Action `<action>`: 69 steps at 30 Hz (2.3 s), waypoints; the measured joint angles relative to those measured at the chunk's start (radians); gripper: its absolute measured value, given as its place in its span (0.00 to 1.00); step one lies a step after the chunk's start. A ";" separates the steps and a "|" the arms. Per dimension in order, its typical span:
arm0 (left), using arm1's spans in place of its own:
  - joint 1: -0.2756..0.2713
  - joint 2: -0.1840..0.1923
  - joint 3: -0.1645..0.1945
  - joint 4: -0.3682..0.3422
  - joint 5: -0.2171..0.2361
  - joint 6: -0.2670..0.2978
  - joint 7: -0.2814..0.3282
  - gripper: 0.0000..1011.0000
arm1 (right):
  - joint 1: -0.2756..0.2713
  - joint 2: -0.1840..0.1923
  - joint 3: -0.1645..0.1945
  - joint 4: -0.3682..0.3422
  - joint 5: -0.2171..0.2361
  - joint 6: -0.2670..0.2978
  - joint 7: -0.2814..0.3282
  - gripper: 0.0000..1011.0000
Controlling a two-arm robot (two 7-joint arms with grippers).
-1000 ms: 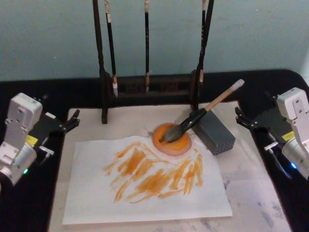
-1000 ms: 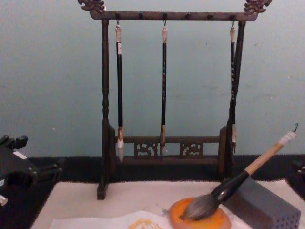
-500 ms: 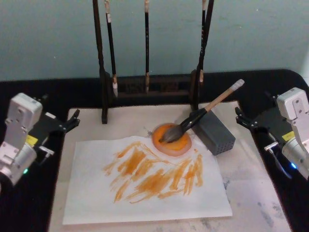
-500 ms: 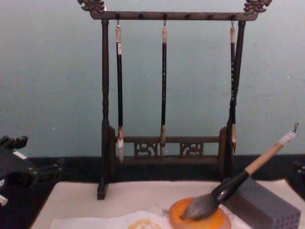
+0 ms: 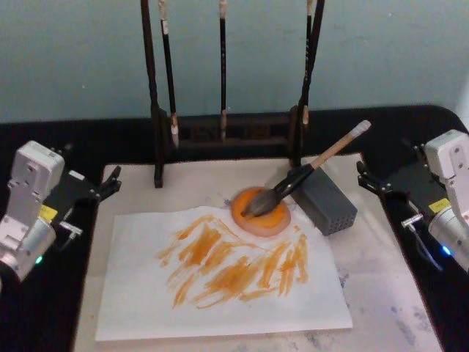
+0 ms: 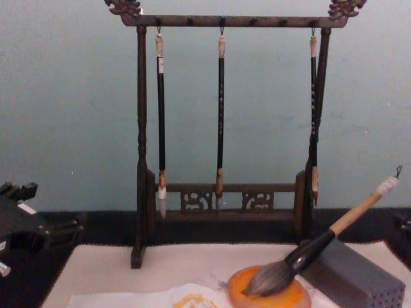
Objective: Pick up the brush from the inkstone, write on the paper, then place the brush back to its original position.
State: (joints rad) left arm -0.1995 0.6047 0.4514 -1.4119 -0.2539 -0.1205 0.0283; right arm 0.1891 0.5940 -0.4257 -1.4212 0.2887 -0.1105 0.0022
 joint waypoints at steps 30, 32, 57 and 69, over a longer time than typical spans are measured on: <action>0.000 0.000 0.000 0.000 0.000 0.000 0.000 0.99 | 0.066 -0.265 0.235 0.114 0.692 0.373 0.211 0.99; 0.000 0.000 0.000 0.000 0.000 0.000 0.000 0.99 | 0.088 -0.279 0.235 0.139 0.713 0.382 0.206 0.99; 0.000 0.000 0.000 0.000 0.000 0.000 0.000 0.99 | 0.163 -0.334 0.209 0.234 0.831 0.398 0.154 0.99; 0.000 0.000 0.000 0.000 0.000 0.000 0.000 0.99 | 0.162 -0.333 0.208 0.232 0.831 0.396 0.154 0.99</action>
State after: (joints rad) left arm -0.1996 0.6047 0.4514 -1.4120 -0.2539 -0.1205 0.0282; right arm 0.3514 0.2611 -0.2173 -1.1890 1.1199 0.2854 0.1561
